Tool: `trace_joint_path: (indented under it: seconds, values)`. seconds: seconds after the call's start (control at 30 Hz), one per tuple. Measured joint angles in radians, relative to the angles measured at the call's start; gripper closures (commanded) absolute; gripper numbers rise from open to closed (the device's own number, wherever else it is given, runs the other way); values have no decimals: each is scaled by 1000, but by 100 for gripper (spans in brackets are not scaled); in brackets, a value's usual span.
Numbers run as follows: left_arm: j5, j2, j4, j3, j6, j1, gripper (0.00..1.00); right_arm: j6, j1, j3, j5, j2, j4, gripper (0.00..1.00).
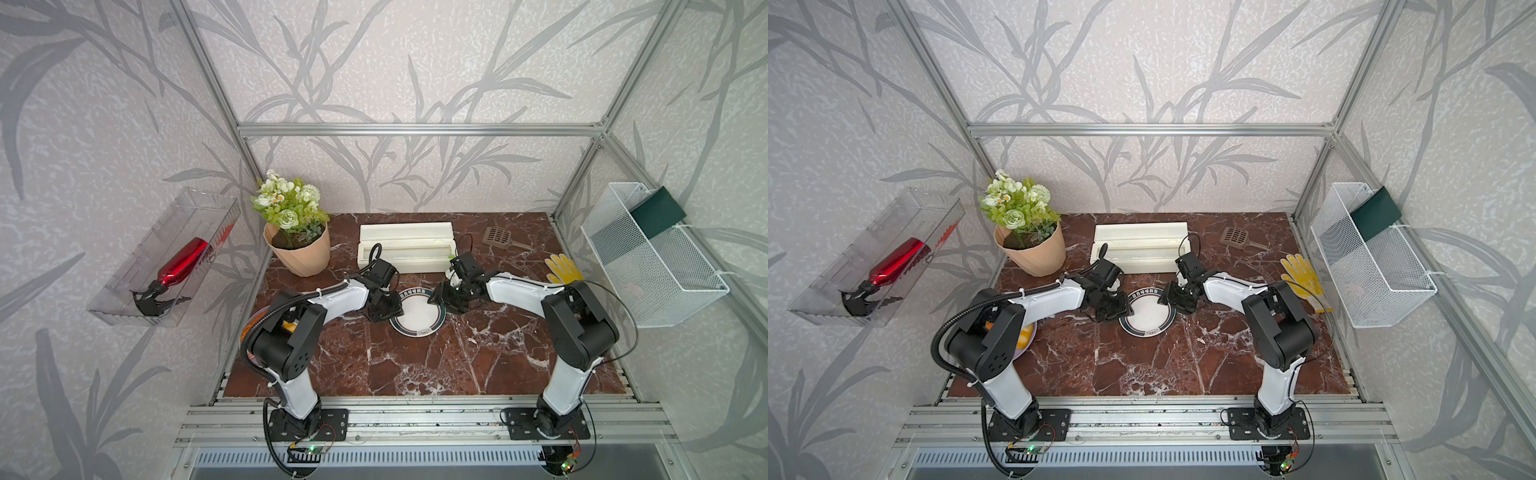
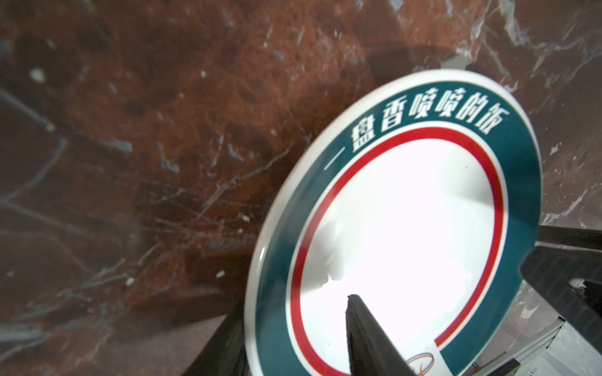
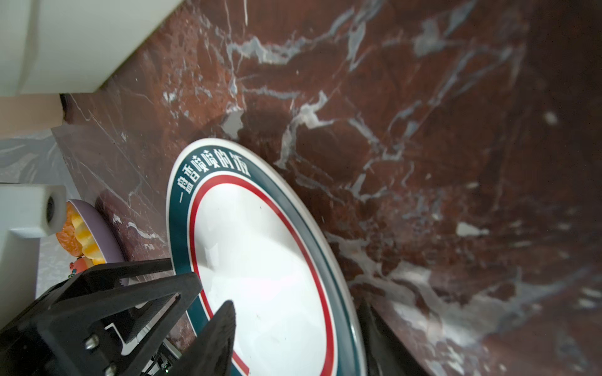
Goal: Wrap the plate with plastic wrap
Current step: Move the plate to the center of the board.
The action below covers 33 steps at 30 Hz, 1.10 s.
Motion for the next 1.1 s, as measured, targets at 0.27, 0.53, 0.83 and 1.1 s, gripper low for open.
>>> trace_joint_path:
  seconds: [0.27,0.53,0.83,1.1]
  values:
    - [-30,76,-26,116,19,28,54,-21,-34,63,-26,71,21,41]
    - [-50,79,-38,134,44,50,47,-51,-35,103,-36,97,20,33]
    - [-69,79,-58,137,55,68,35,-97,-35,117,-3,104,-23,23]
    - [-135,25,-142,157,89,84,32,-151,-44,116,100,54,-115,12]
